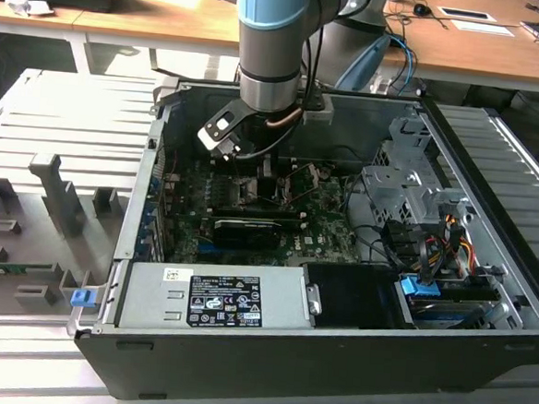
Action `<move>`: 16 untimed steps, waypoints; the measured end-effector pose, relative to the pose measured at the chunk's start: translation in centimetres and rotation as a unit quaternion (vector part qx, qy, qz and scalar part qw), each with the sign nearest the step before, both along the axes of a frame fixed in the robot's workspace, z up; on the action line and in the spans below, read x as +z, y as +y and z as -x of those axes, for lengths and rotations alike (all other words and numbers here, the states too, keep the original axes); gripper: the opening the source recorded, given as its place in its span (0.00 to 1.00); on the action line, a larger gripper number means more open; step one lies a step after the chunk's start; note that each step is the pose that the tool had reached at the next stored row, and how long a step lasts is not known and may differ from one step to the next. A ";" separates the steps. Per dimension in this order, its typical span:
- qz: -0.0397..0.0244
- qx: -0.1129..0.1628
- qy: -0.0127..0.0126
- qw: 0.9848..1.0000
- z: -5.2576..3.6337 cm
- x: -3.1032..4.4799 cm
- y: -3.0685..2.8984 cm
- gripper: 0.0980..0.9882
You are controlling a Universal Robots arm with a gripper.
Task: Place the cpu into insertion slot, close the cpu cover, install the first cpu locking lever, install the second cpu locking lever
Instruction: 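Place the cpu into insertion slot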
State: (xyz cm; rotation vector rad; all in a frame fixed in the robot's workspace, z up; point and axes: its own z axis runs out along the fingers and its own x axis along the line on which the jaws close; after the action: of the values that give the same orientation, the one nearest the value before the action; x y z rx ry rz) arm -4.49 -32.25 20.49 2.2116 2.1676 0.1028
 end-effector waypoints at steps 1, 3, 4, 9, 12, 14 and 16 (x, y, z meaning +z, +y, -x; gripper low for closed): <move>0.000 0.000 0.000 1.000 0.00 -0.05 0.01 0.50; 0.000 0.000 0.000 1.000 -0.01 -0.15 0.02 0.50; 0.000 0.000 0.000 1.000 -0.02 -0.21 0.04 0.50; 0.000 -0.001 0.000 1.000 -0.09 -0.59 0.10 0.50; 0.000 -0.001 0.000 1.000 -0.08 -0.62 0.10 0.50; 0.000 -0.001 0.000 1.000 -0.08 -0.62 0.10 0.50; 0.000 -0.001 0.000 1.000 -0.09 -0.64 0.10 0.51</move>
State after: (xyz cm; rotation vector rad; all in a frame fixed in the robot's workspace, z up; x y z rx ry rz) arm -4.41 -32.15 19.85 2.2130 2.1662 0.1033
